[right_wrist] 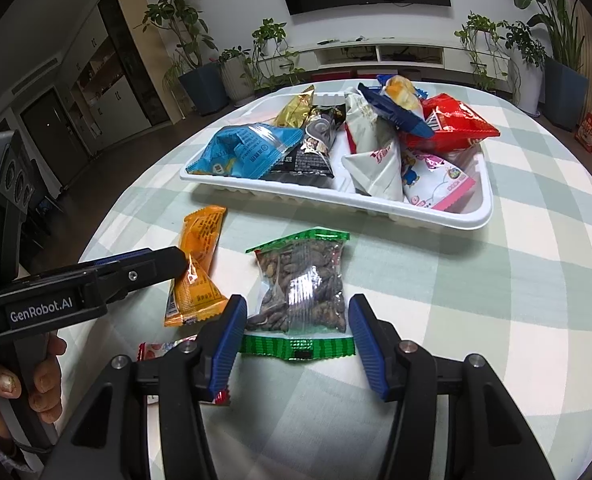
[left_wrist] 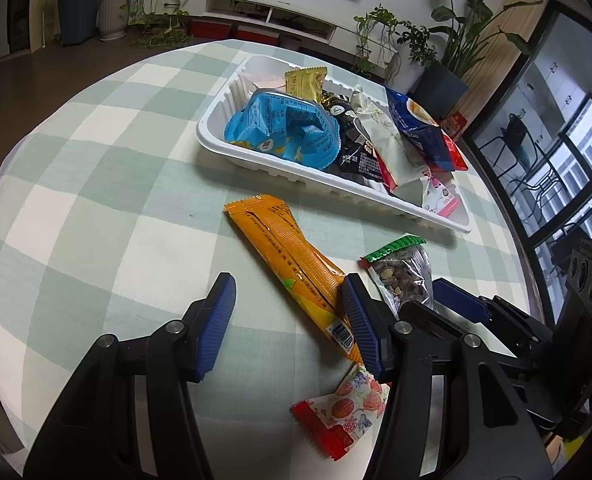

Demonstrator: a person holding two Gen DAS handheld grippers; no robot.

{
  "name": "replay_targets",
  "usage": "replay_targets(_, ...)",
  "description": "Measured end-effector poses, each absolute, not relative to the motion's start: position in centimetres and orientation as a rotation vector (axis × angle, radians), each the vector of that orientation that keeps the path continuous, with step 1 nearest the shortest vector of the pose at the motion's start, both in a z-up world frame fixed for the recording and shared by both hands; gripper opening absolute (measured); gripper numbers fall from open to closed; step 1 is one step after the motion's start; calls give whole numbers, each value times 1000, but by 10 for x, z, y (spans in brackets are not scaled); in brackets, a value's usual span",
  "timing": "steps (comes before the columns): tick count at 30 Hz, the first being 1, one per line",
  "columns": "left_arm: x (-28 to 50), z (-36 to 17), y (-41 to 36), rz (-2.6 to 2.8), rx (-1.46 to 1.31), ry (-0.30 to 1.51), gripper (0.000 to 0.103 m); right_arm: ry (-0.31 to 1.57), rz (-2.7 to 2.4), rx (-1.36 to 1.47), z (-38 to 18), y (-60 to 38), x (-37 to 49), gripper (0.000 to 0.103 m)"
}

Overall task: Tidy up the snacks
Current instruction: 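Grasp the orange bar with the left gripper while the right gripper grasps the green-edged nut bag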

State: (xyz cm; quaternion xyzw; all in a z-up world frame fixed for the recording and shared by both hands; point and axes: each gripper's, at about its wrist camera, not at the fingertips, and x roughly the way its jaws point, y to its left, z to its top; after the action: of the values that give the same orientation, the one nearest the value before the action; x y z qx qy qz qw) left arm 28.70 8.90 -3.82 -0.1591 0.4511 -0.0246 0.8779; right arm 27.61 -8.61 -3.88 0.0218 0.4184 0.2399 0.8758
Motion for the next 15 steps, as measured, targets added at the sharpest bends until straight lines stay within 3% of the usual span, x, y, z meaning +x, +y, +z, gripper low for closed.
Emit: replay_targets(15, 296, -41, 81, -49, -323, 948, 58, 883, 517, 6, -40, -75, 277, 62)
